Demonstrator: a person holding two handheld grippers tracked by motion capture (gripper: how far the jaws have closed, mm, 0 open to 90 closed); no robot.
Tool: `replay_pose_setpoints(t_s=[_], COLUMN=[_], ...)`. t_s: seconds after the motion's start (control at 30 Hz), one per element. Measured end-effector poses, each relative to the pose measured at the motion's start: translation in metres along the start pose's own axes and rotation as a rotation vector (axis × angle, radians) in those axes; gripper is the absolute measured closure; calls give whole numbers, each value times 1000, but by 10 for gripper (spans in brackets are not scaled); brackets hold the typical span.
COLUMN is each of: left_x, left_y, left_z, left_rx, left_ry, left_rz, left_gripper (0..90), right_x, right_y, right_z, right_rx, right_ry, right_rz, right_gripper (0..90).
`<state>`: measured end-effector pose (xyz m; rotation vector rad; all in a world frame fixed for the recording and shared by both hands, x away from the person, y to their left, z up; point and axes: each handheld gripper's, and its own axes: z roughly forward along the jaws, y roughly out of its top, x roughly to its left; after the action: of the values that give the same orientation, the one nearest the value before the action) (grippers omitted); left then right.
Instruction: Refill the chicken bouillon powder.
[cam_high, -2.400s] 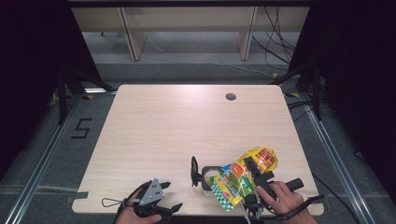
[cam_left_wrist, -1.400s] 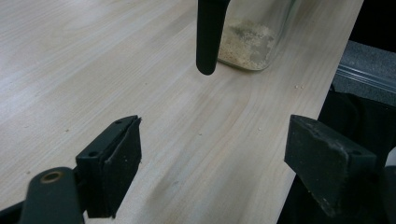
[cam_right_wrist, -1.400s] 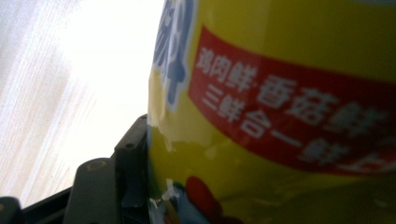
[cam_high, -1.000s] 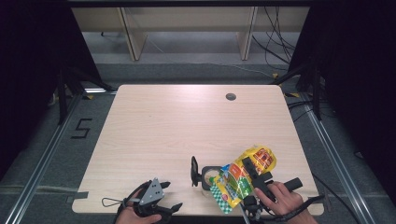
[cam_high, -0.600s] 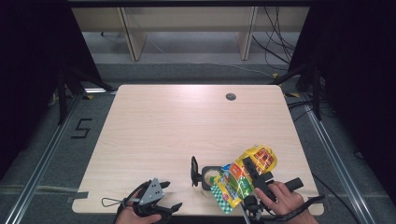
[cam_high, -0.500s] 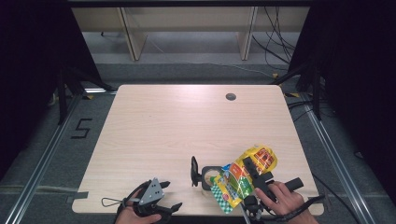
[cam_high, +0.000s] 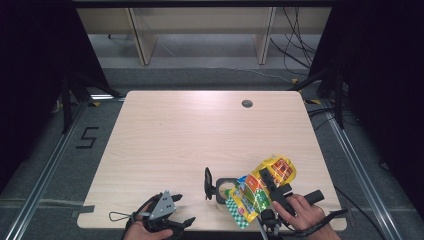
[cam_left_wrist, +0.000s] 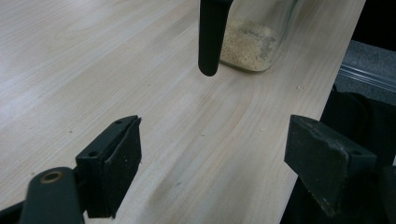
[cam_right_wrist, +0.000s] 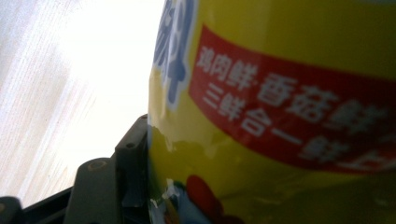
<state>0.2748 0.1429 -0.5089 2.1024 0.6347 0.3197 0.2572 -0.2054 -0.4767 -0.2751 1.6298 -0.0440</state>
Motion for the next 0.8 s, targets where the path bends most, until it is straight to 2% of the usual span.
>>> replay_pose_setpoints(t_s=[0.03,0.07,0.1,0.13,0.17,0.2,0.27,0.3,0.33,0.37,0.4,0.43,0.47,0.5,0.6,0.63,0.7,0.73,0.8], left_x=[-1,-1,0,-1,1,-1,-1,0,0,0,0,-1,-1,0,-1,0,0,-1,0], left_y=[-1,-1,0,0,0,-1,-1,0,0,0,0,-1,-1,0,0,0,0,0,0], left_z=[1,1,0,0,0,1,1,-1,0,0,0,1,1,-1,0,0,-1,0,0], left_rx=[-7,-5,-2,-4,-5,-7,-6,1,-6,-1,1,-5,-5,1,-2,-4,0,-6,0], left_ry=[4,4,2,3,-3,4,3,4,4,5,5,5,5,9,4,4,9,3,8], left_rz=[-18,-14,-6,-16,8,-13,-14,1,-3,-13,3,-18,-18,4,-12,6,11,-16,-10], left_gripper=[182,182,182,182,182,181,182,182,182,182,182,182,182,181,182,181,182,182,182], right_x=[-4,6,6,-6,-11,-15,-16,-15,2,2,2,2,2,1,1,1,0,0,1], right_y=[0,0,0,1,2,3,4,3,0,0,0,0,0,0,-1,-1,-1,-1,-1], right_z=[2,-4,-4,3,5,7,7,7,-2,-2,-2,-2,-2,-2,-3,-3,-2,-3,-3], right_rx=[-27,45,45,-46,-83,-113,-120,-115,16,16,14,14,14,6,6,6,3,3,12], right_ry=[-2,6,6,-3,-7,-12,-14,-8,-8,-9,-9,-9,-9,-11,-12,-12,-9,-9,-8], right_rz=[-50,98,98,-79,-151,-206,-220,-212,36,37,35,34,34,21,23,20,8,10,24], right_gripper=[359,359,359,360,360,360,362,363,364,364,365,365,365,367,367,367,367,368,367])
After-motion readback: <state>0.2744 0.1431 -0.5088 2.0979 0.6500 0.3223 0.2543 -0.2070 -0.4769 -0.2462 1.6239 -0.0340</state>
